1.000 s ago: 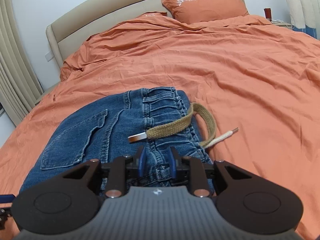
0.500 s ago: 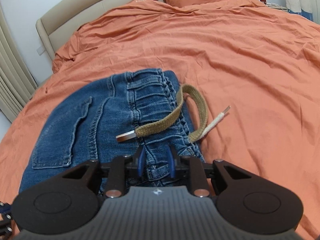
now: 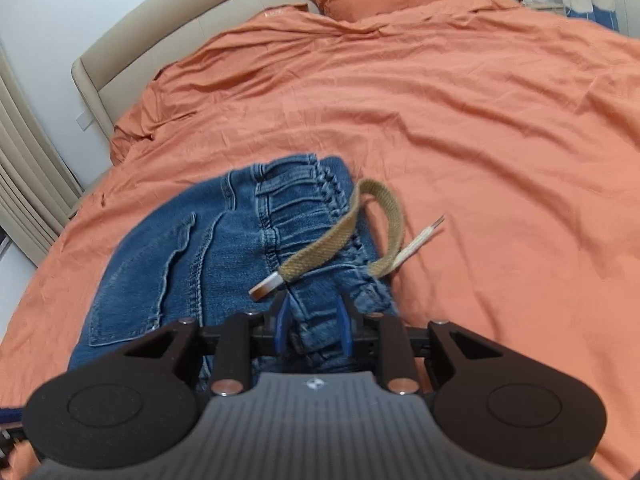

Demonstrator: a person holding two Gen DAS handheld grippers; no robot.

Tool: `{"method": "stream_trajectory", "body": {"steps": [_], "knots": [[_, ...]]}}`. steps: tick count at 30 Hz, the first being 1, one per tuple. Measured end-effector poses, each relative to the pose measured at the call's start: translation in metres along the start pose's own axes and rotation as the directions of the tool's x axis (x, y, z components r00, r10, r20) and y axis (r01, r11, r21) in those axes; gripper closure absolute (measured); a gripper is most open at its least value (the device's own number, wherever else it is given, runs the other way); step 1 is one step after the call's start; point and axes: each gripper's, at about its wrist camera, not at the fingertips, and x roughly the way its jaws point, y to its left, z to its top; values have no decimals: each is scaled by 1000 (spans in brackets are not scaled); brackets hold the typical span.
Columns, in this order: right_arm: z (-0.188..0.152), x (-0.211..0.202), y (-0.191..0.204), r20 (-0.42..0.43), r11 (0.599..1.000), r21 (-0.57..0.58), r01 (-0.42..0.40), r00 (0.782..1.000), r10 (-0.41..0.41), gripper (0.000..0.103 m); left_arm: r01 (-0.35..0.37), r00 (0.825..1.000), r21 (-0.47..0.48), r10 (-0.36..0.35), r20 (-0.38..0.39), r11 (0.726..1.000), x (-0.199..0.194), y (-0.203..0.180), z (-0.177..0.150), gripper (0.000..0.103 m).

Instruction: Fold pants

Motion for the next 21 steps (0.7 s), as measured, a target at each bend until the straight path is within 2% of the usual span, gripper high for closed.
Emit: {"method": "stream_trajectory", "body": {"steps": [1, 4, 5, 8, 10, 14, 16, 18, 21], "knots": [[2, -4, -2, 17, 1000, 6, 1, 1000, -1, 73, 12, 1000, -46, -11, 16, 999, 0, 7, 4, 55], [7, -5, -17, 31, 996, 82, -39, 999, 37, 65, 37, 998, -187, -25, 63, 982, 9, 28, 17, 52], [8, -3, -22, 28, 992, 115, -60, 998, 57, 64, 47, 997, -234, -30, 75, 971, 14, 36, 20, 51], [13, 7, -34, 17, 980, 174, -91, 996, 90, 51, 83, 993, -355, -49, 104, 931, 35, 55, 28, 45], [17, 12, -37, 14, 979, 178, -100, 995, 99, 43, 74, 994, -391, -38, 99, 917, 49, 63, 31, 41], [20, 24, -38, 7, 985, 146, -86, 996, 86, 39, 51, 998, -430, -31, 54, 901, 69, 72, 28, 34], [20, 30, -38, -3, 988, 128, -86, 996, 87, 33, 77, 997, -473, -56, 58, 878, 78, 80, 22, 31], [21, 37, -40, -14, 989, 117, -88, 996, 90, 33, 119, 993, -508, -106, 56, 853, 88, 88, 18, 31], [23, 49, -41, -37, 983, 130, -131, 990, 137, 33, 163, 986, -506, -154, 59, 847, 102, 96, 15, 31]]}}
